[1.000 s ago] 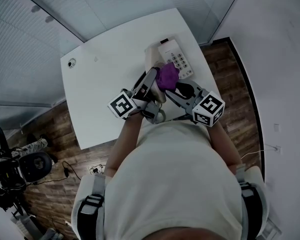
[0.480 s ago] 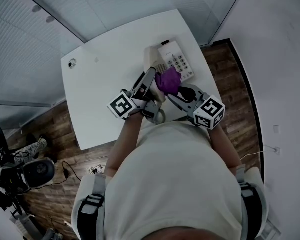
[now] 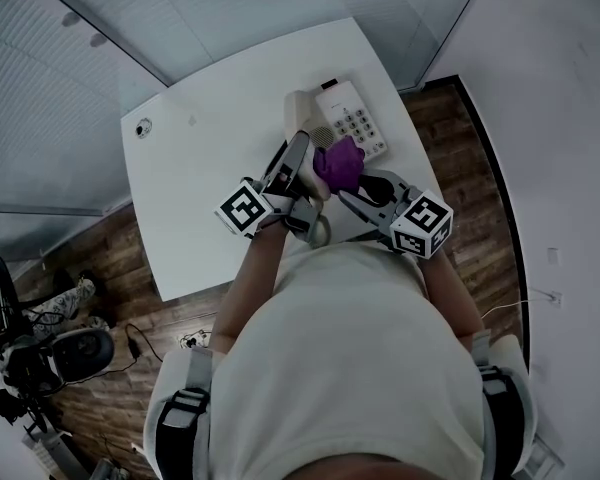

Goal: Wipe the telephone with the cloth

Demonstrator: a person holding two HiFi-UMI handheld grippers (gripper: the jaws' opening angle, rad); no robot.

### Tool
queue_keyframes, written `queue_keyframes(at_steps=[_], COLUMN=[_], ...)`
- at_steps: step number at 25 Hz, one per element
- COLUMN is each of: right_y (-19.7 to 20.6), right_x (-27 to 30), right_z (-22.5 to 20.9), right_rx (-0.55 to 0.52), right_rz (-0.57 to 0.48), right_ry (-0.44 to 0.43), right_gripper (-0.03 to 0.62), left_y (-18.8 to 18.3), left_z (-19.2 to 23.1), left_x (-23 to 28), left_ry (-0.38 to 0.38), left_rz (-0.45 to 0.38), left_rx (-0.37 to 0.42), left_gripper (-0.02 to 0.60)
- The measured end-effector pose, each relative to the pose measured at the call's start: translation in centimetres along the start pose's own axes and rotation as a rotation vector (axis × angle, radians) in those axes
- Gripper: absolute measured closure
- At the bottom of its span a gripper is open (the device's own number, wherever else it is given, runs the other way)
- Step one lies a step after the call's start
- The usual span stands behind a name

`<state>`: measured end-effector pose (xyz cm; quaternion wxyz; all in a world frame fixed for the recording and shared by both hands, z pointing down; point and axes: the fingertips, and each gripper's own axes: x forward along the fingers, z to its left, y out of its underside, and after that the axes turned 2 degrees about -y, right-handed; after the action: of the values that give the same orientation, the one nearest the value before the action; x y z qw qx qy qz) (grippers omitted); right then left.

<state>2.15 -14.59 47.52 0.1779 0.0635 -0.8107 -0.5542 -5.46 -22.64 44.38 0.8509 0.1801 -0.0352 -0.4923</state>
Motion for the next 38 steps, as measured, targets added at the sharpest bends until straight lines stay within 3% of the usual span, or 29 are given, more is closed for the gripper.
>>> queue_keyframes(at_steps=[8, 11, 15, 24, 30, 38], right_y=[1.0, 1.3, 1.8, 1.9, 1.5, 1.5], right_x=[-0.8, -1.0, -1.9, -3.2, -4.2, -5.0], right_z=[0.3, 0.1, -0.9, -4.9, -6.2, -6.7], right_rx=[-0.010, -0.011, -0.015, 0.025, 0.076, 0.103], right_rz=[0.044, 0.052, 0.056, 0.030, -0.016, -0.030], right_ry=[-0.006, 0.003, 0.064, 0.284, 0.332, 0.327], right_gripper=[0.468, 0.468, 0.467, 0.468, 0.467, 0.467], left_y=[-0.3, -0.4, -0.2, 1.0, 1.5, 2.4], left_z=[0.2, 0.8, 2.4, 6.7, 8.6, 10.4], left_x=[0.2, 0.3, 0.4, 1.8, 3.0, 3.4], left_ry=[-0.010, -0.038, -0.135, -0.394, -0.524, -0.651], left_rz=[-0.019, -0.015, 0.005, 0.045, 0.050, 0.052], left_rx=[-0.005, 0.044, 0.154, 0.282, 0.348, 0.388], left_gripper=[0.354, 0.354, 0.354, 0.354, 0.354, 0.354])
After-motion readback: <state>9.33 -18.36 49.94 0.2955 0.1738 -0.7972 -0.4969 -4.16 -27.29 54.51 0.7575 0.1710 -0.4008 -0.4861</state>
